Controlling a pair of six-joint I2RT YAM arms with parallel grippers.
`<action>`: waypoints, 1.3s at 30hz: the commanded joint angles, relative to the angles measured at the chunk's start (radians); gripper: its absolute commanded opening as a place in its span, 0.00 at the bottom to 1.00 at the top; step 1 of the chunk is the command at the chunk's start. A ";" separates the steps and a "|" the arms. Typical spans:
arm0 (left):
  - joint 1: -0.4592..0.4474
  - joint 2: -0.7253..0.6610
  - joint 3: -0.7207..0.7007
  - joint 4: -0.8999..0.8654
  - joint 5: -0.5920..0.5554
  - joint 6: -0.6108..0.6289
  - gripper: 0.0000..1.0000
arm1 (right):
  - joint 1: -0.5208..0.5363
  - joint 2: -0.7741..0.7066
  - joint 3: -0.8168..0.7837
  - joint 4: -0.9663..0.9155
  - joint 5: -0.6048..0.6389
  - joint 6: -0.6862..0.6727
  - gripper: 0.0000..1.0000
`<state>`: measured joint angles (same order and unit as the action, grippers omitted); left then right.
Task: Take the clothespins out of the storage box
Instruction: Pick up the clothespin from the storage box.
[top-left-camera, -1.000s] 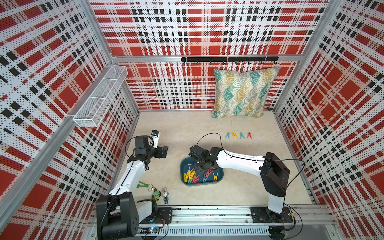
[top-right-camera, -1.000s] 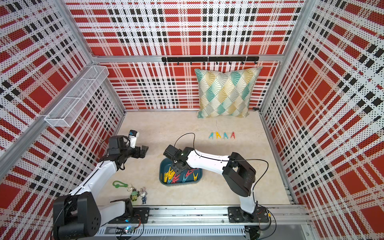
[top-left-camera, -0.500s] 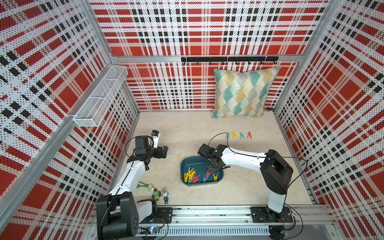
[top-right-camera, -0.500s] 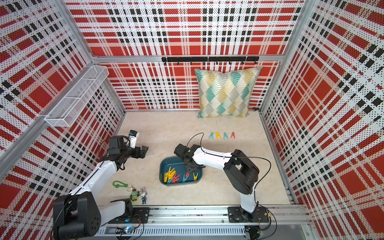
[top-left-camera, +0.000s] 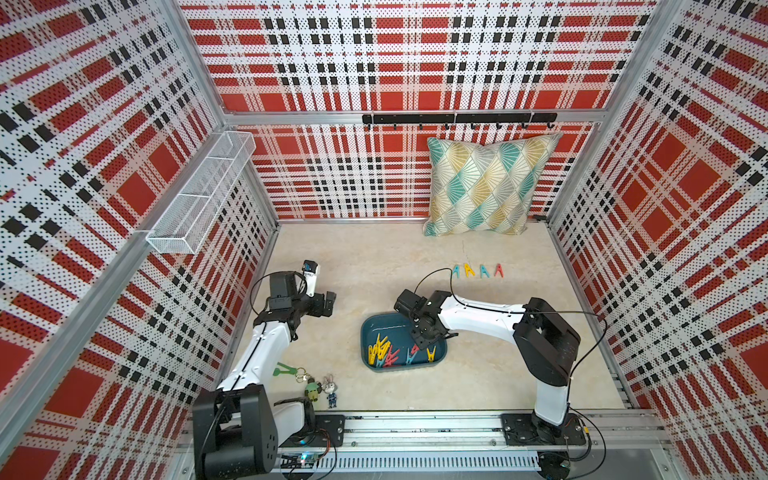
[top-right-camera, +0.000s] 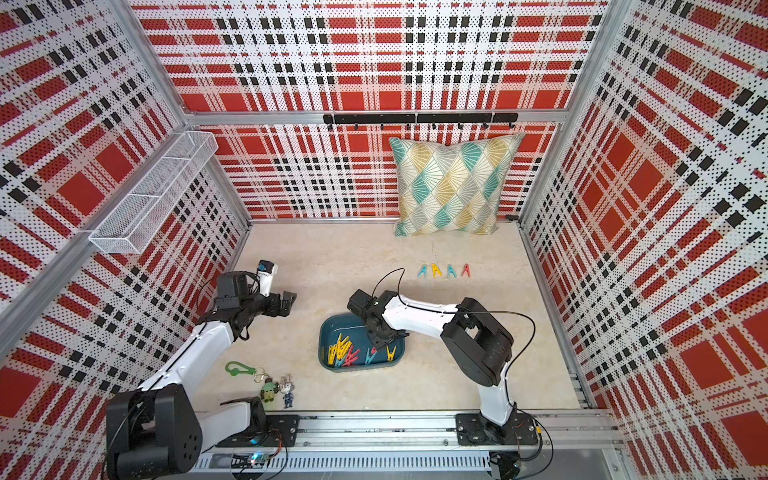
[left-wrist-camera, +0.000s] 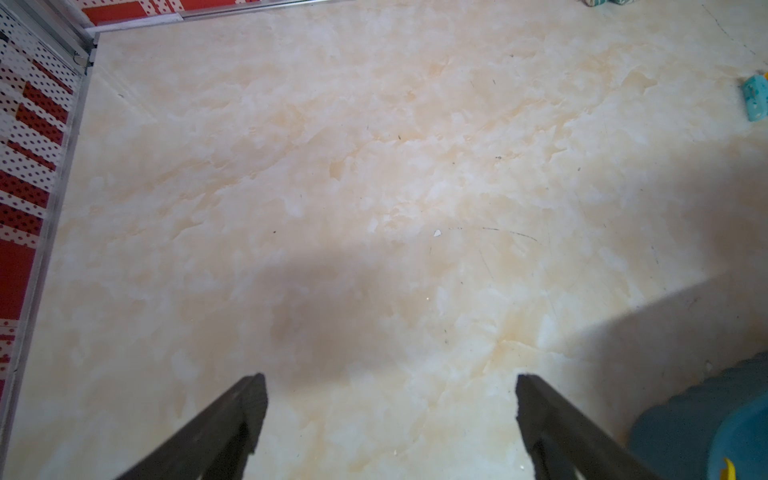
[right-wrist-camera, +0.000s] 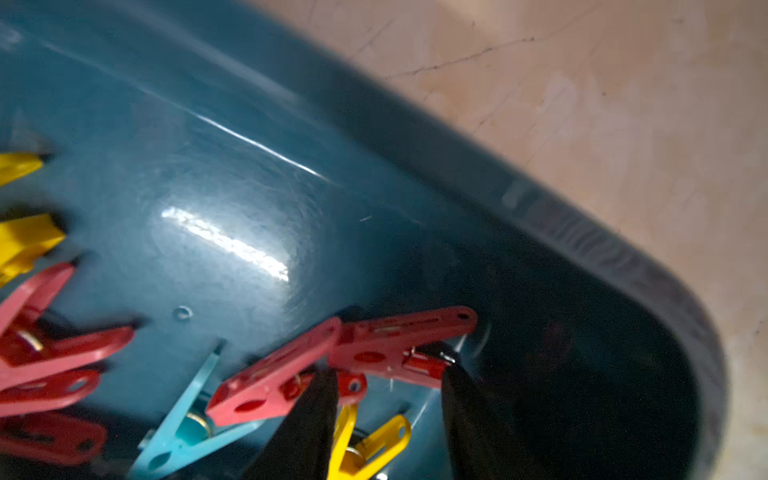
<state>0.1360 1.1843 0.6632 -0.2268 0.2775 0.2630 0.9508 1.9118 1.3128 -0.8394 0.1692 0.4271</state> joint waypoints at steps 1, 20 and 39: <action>0.013 -0.020 0.015 -0.009 0.006 0.006 0.99 | 0.001 0.025 0.011 0.011 -0.016 -0.010 0.48; 0.023 -0.037 0.013 -0.009 0.016 0.005 0.99 | 0.000 0.092 0.105 0.100 -0.113 0.042 0.19; 0.033 -0.045 0.013 -0.014 0.032 0.007 0.99 | 0.000 0.081 0.072 0.123 -0.090 0.059 0.12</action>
<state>0.1577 1.1580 0.6632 -0.2348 0.2901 0.2630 0.9504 1.9900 1.3739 -0.7254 0.0689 0.4850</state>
